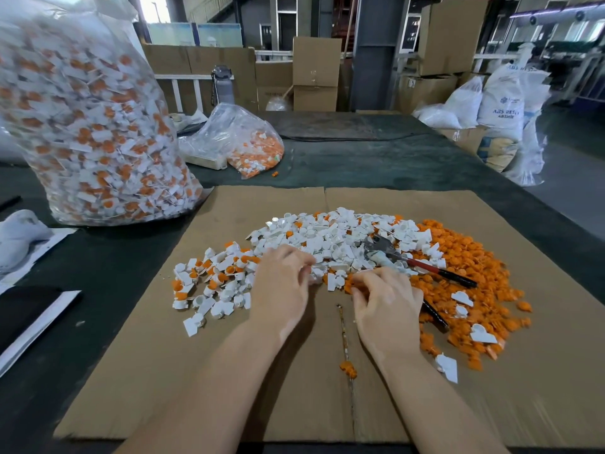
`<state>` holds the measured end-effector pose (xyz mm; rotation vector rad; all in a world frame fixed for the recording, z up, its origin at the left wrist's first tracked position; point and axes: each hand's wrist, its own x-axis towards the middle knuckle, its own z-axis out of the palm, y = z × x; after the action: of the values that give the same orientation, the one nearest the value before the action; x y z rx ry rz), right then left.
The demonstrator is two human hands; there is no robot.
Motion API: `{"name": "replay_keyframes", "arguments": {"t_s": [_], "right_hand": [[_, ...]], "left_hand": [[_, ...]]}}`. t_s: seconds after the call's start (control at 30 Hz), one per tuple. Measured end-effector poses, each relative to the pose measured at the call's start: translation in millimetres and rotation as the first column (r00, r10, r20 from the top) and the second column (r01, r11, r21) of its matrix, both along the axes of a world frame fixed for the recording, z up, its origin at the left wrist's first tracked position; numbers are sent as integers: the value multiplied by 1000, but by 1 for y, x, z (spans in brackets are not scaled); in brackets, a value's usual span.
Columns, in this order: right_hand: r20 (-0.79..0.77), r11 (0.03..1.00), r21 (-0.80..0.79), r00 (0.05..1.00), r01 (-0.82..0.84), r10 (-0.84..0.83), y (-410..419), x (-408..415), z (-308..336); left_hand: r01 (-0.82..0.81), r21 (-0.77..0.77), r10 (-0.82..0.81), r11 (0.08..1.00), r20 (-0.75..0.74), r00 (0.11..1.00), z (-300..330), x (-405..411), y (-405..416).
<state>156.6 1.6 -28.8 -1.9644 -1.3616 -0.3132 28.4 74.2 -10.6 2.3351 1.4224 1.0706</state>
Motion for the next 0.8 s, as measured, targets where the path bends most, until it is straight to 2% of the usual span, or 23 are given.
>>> {"name": "replay_keyframes", "arguments": {"t_s": [0.07,0.17,0.27,0.33,0.5,0.8], "right_hand": [[59,999,-46,998,10,-7,1,-2,0],[129,993,-111,991,33,-18,2,-3,1],[148,975,-218,989,45,-12,4,-1,0],[143,973,-228,990,35,-2,4,0,-1],[107,994,-105,994,36,-24,2,-2,2],[93,999,49,996,-19,14,0,-2,-1]], "left_hand": [[98,-46,-99,994,-27,995,-5,12,-5],[124,-50,-130,991,-151,980,-15,23,-6],[114,-61,-122,992,-144,982,-19,26,-6],[117,-60,-124,991,-128,984,-20,26,-7],[146,-108,-145,983,24,989,-18,23,-10],[235,-139,-227,962,71,971,-12,20,-14]]}}
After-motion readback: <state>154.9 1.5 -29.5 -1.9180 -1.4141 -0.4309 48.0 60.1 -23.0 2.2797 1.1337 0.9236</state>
